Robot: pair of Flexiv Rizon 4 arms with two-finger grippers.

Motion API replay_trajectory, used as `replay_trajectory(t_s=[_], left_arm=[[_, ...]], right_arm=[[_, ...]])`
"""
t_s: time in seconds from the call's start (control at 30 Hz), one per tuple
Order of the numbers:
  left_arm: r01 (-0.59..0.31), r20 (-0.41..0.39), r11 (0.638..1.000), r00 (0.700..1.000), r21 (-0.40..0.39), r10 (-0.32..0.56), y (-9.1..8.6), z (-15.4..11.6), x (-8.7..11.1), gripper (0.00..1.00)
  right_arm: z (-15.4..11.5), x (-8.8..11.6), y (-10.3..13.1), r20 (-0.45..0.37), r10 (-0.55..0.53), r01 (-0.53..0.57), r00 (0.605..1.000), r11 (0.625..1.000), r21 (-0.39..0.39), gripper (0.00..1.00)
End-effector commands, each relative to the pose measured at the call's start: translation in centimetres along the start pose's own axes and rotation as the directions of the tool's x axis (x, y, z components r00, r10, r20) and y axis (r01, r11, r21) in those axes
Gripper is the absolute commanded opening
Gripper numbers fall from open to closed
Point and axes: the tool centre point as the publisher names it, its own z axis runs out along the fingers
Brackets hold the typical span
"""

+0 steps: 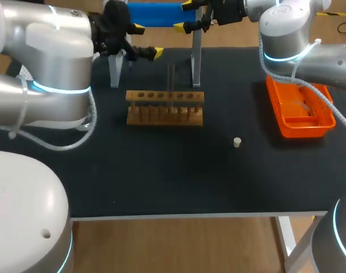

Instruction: Invert the test tube, pick up the pipette, mount the tip to pipette, aspirate from beaker and dispense into the tube, eject the tip, return the pipette, and cap with the stopper.

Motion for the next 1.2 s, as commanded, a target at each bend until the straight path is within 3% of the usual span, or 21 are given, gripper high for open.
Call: replay_trajectory(t_s=[0.03, 0.43, 1.03, 1.2], left_arm=[[-0.009, -0.165, 1.0, 0.986, -0.026, 0.005, 0.4, 0.8, 0.0, 1.0], [-0.067, -0.296, 0.996, 0.954, -0.05, 0.05, 2.2, 3.6, 2.2, 1.0], [-0.076, -0.356, 0.993, 0.934, -0.087, 0.04, 4.8, 7.3, 2.1, 1.0], [-0.124, -0.372, 0.989, 0.924, -0.079, 0.086, 5.5, 8.1, 2.5, 1.0]], right_arm=[[-0.1, -0.1, 0.1, -0.005, 0.0, 0.0, 1.0, 1.0, 0.004, 1.0], [-0.1, -0.1, 0.1, -0.005, 0.0, 0.0, 1.0, 1.0, 0.004, 1.0], [-0.1, -0.1, 0.1, -0.005, 0.0, 0.0, 1.0, 1.0, 0.004, 1.0], [-0.1, -0.1, 0.1, -0.005, 0.0, 0.0, 1.0, 1.0, 0.004, 1.0]])
